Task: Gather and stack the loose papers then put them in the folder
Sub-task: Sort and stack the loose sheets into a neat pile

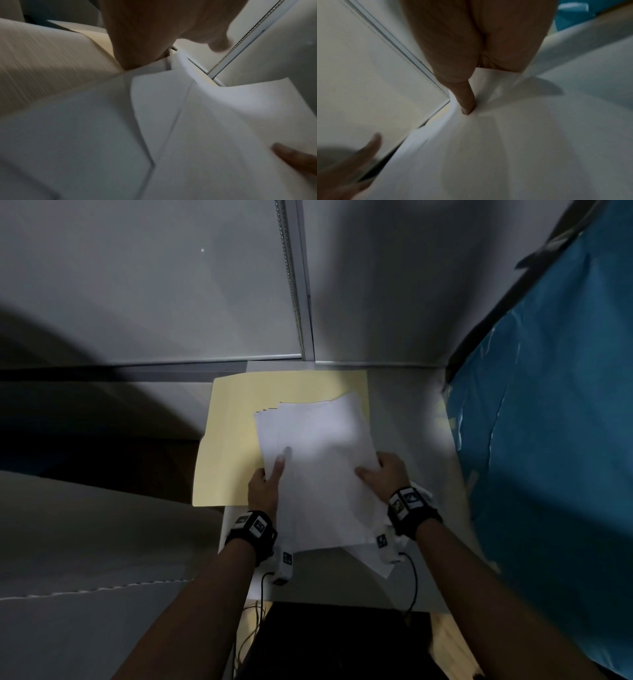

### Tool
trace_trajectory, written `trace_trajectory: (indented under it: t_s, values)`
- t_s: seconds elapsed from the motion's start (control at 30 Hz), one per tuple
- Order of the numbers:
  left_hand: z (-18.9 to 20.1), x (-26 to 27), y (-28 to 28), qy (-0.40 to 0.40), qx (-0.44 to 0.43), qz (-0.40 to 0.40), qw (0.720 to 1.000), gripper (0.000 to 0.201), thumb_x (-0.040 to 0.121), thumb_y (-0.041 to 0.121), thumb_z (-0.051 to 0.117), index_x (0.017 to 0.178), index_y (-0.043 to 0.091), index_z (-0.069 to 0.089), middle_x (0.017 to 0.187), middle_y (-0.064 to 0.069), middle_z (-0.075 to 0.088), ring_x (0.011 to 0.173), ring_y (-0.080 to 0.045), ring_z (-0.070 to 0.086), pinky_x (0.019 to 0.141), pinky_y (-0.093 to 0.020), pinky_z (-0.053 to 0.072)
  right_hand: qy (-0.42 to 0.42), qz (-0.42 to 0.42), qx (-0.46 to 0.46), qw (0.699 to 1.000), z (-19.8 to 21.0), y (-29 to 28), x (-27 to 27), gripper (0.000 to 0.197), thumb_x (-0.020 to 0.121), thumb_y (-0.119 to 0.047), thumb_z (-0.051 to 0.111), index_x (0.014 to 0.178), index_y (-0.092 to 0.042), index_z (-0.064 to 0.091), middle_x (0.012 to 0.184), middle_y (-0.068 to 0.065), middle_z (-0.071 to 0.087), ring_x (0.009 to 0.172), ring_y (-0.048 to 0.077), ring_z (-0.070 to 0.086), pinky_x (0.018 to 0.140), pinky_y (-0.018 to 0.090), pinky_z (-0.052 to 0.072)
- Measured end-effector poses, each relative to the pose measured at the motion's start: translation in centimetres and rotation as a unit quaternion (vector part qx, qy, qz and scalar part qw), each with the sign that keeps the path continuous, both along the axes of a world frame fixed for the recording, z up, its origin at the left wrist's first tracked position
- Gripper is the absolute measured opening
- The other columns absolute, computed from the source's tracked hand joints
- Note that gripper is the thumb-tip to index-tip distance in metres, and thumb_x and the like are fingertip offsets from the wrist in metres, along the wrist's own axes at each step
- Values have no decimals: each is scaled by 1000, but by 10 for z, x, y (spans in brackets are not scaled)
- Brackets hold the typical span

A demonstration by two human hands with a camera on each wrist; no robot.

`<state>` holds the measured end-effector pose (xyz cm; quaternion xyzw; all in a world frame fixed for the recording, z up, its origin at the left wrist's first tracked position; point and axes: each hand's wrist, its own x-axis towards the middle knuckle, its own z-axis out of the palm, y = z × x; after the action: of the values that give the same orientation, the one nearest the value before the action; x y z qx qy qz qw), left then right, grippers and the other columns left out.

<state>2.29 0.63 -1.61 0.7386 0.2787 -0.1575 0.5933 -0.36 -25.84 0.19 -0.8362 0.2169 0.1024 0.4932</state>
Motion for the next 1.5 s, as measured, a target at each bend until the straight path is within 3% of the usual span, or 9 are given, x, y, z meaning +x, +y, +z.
trace_trajectory:
  t_s: [0.1,0.2,0.4,0.63,0.9,1.03,1.17,1.37,1.5]
  values:
    - [-11,-3,5,-5,37,-43,998,75,57,50,102,117,23,66,114,0,76,100,-27,76,82,-49,66,3,21,-15,1000,-14,11,-9,40,82,-40,79,110,-13,74,108,7,72,95,25,68,81,36,58]
    - [-20,-5,9,-17,52,-55,997,70,57,41,101,115,24,66,115,-2,77,100,-28,77,86,-55,65,19,1,-158,987,-26,-18,-17,63,71,-64,77,114,-20,64,113,4,59,102,28,54,90,43,50]
    - [-11,-4,8,-39,37,-49,997,56,76,22,97,123,11,69,116,-7,76,104,-32,76,86,-42,63,106,105,-79,986,-25,-61,-18,46,72,-26,90,108,-11,64,102,10,70,88,21,65,82,32,55]
    - [-3,-10,7,-62,-45,-83,994,63,73,1,95,128,19,71,116,-3,80,98,-19,78,80,-37,66,68,146,-141,977,-29,-48,-9,74,64,-36,90,127,-23,53,125,8,47,110,30,50,96,45,48]
    - [6,-1,16,-38,-60,-57,996,56,75,4,94,126,4,72,116,-12,79,103,-30,78,82,-41,67,29,127,-1,991,-12,-64,5,13,88,-28,76,85,-15,74,83,6,73,81,24,71,75,43,57]
    - [5,-3,15,-36,-31,-72,996,59,75,2,94,129,3,69,114,-9,76,93,-22,75,63,-18,63,16,-28,-16,999,-11,-65,8,11,88,-22,73,91,-12,77,86,6,75,83,27,71,76,36,57]
    - [-2,-4,19,-8,-32,-61,998,64,72,3,96,130,5,70,121,-15,76,103,-33,76,68,-26,66,19,-108,-16,994,-2,-80,5,12,90,-16,70,96,-7,76,88,12,72,79,27,66,72,29,51]
    - [6,-2,8,49,-49,-90,994,65,65,-1,98,124,5,71,111,-9,77,85,-17,74,55,-20,60,25,-44,-19,999,-7,-33,11,17,92,-17,69,88,0,68,79,11,66,72,23,61,61,24,46]
    - [4,-1,-9,51,-56,-69,995,62,72,20,99,127,6,73,119,-12,78,98,-30,76,75,-38,65,69,26,-1,997,-13,13,14,32,104,-38,47,84,-15,55,88,4,54,90,24,56,78,30,43]
